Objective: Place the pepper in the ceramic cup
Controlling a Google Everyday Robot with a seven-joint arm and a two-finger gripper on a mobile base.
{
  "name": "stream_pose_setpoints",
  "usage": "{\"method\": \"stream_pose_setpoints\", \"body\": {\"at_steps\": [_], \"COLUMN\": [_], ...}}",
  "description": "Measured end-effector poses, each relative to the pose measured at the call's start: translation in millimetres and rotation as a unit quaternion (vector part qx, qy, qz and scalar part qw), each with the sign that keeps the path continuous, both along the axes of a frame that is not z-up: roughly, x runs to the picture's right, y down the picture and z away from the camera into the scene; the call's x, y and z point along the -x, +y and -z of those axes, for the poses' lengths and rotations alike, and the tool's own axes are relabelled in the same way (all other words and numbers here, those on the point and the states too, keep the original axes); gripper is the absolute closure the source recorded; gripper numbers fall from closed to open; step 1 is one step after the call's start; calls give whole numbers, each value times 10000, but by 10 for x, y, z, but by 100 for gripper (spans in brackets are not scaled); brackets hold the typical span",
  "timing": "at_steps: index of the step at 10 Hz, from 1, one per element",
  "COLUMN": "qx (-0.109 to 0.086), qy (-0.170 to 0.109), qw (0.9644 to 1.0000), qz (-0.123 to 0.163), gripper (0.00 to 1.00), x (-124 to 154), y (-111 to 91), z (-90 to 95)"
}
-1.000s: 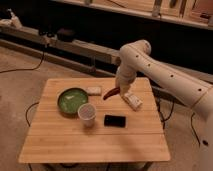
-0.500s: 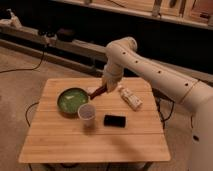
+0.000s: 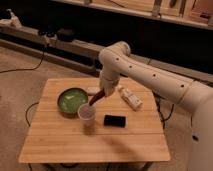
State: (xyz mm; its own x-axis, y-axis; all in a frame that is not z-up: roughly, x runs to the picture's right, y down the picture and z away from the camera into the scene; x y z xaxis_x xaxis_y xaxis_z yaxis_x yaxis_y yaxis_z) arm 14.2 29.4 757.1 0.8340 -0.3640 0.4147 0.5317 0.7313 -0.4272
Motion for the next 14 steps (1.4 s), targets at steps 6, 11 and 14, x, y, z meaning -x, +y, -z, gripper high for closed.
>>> {"method": "stream_pose_setpoints", "body": {"at_steps": [6,11,14], "qx": [106,200,252], "qy": [85,-124,-258], "qw": [9996,9997,9993], "qz": [262,6,-20], "gripper": [50,20,20], "x": [145,345,344], "y": [146,68,51], "z": [-59,67,147]}}
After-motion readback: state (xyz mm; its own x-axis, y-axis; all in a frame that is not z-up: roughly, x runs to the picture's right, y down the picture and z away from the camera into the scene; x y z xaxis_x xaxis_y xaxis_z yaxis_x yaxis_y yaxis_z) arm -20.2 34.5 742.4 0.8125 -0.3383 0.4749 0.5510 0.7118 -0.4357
